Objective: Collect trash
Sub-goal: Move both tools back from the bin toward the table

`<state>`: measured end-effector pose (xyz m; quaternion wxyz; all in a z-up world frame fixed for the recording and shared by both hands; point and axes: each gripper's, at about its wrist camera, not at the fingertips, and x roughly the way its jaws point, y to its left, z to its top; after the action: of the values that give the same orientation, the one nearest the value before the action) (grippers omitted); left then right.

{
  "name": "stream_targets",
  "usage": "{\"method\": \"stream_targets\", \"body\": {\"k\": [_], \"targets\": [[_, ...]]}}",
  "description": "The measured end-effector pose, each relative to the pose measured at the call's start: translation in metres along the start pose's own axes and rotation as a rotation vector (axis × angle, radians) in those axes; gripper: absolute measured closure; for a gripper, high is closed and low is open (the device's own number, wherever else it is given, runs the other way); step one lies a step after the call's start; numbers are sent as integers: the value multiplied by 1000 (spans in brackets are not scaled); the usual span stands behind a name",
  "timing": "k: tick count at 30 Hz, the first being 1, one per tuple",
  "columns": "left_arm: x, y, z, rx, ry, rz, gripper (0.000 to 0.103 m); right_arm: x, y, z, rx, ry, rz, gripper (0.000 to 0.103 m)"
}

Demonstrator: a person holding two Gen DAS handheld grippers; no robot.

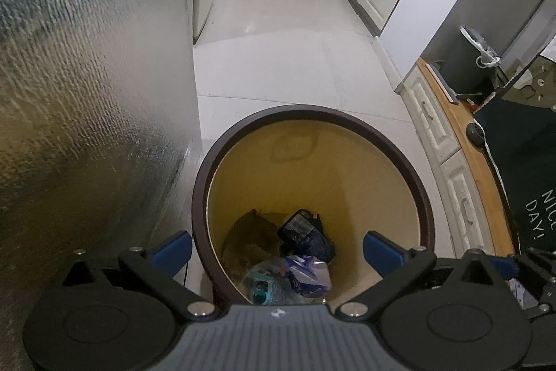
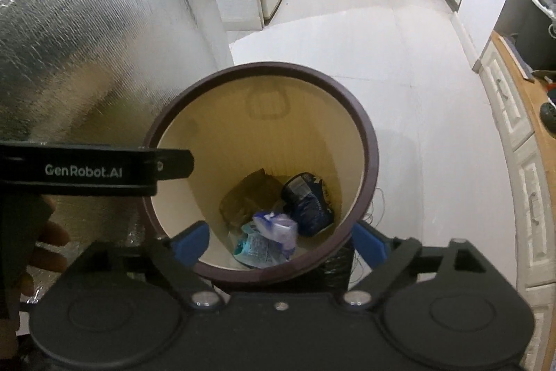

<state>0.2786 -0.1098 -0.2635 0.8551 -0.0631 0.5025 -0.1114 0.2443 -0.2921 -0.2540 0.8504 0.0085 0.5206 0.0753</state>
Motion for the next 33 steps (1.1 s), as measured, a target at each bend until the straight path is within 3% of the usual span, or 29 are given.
{"method": "stream_targets", "body": {"k": [4,23,33], "targets": [[-11,-5,-3,20,0,1,0,-14,-1,-7,4,-19,-6,0],[-79,-24,-35,94,-53,-2,0,-79,-22,-46,102,-113,-59,0],[-134,-35,-46,143,-143,-35,0,-127,-20,-60,112,-206,-75,0]]}}
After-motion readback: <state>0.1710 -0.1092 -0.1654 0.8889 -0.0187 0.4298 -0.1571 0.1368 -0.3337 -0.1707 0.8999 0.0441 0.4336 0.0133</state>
